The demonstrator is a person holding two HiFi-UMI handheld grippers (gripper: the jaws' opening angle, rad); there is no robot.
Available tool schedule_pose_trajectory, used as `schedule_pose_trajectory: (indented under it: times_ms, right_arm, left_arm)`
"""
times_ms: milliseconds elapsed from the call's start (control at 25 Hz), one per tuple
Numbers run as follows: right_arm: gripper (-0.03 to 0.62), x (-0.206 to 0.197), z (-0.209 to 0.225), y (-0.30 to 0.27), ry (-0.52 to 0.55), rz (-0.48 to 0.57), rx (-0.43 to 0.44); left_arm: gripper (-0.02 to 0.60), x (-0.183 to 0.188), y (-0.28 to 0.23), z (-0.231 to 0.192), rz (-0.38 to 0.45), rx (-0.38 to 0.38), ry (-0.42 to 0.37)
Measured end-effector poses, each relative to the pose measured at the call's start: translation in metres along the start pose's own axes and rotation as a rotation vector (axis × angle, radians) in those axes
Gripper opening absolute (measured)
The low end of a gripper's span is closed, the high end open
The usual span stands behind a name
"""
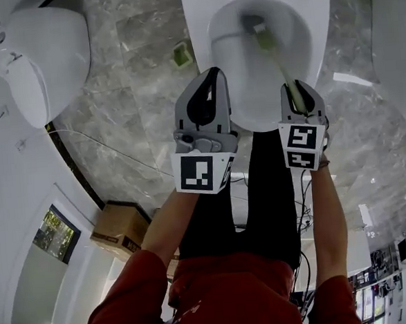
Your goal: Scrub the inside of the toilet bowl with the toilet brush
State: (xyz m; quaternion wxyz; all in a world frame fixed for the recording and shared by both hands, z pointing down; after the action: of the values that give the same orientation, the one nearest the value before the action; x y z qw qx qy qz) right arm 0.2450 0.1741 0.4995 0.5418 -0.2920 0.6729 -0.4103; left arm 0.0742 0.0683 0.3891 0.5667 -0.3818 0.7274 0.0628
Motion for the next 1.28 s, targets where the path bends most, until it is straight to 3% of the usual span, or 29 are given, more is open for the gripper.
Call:
schedule_pose_trajectory:
  times_ms: [160, 280, 400, 520, 640, 880, 960, 1040, 1120, 1160, 1280]
  right_arm:
    - [0.103, -0.012, -0.042, -0.014, -0.329, -0.057, 0.041]
    - [0.103, -0.008, -0.048, -0.003, -0.600, -0.013, 0.061]
    - [0.103, -0.007, -0.053, 0.002, -0.727, 0.014, 0.116]
    - [0.103, -0.027, -0.061, -0.011, -0.643, -0.079, 0.085]
    - [0.103, -0.059, -0.042, -0.012, -0.544, -0.161, 0.015]
    - [0.103, -0.057, -0.012, 0.012, 0.001, -0.146, -0.173]
    - [0.104, -0.064, -0.018, 0.004, 0.125, -0.186, -0.180]
    - [0.104, -0.071, -0.035, -0.008, 0.197, -0.224, -0.126]
    - [0.104, -0.068, -0.057, -0.015, 0.189, -0.233, -0.034]
    - [0.104, -0.065, -0.067, -0.016, 0.129, -0.231, 0.010]
    - [0.106, -0.049, -0.073, -0.012, -0.261, -0.210, 0.095]
  left_arm:
    - [0.000, -0.015, -0.005, -0.028, -0.030, 0.023, -0.001]
    - [0.000, -0.010, -0.011, -0.038, -0.031, 0.022, -0.025]
    - [0.000, -0.004, -0.019, -0.040, -0.028, 0.009, -0.042]
    - [0.000, -0.003, -0.026, -0.035, -0.029, 0.003, -0.035]
    - [0.000, -0.008, -0.027, -0.025, -0.034, -0.009, -0.026]
    - [0.000, -0.021, -0.021, -0.014, -0.056, -0.025, -0.019]
    - [0.000, -0.024, -0.019, -0.014, -0.061, -0.019, -0.014]
    - [0.000, -0.024, -0.017, -0.017, -0.063, -0.012, -0.015]
    - [0.000, -0.023, -0.015, -0.022, -0.062, -0.006, -0.020]
    - [0.000, -0.022, -0.014, -0.024, -0.059, -0.003, -0.022]
    - [0.000, -0.018, -0.010, -0.033, -0.050, 0.012, -0.031]
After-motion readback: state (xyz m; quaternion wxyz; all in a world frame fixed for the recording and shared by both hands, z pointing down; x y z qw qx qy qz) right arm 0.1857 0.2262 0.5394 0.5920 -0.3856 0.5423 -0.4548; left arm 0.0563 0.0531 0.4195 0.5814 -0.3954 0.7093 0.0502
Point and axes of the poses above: the fingertips, and each gripper's own axes: y backward along the fingers, z to its right, x out of its top, the point moved 7 cm from there along y, backward along the fingers, and after that the axes turned 12 degrees about y, right-handed, at the moved point
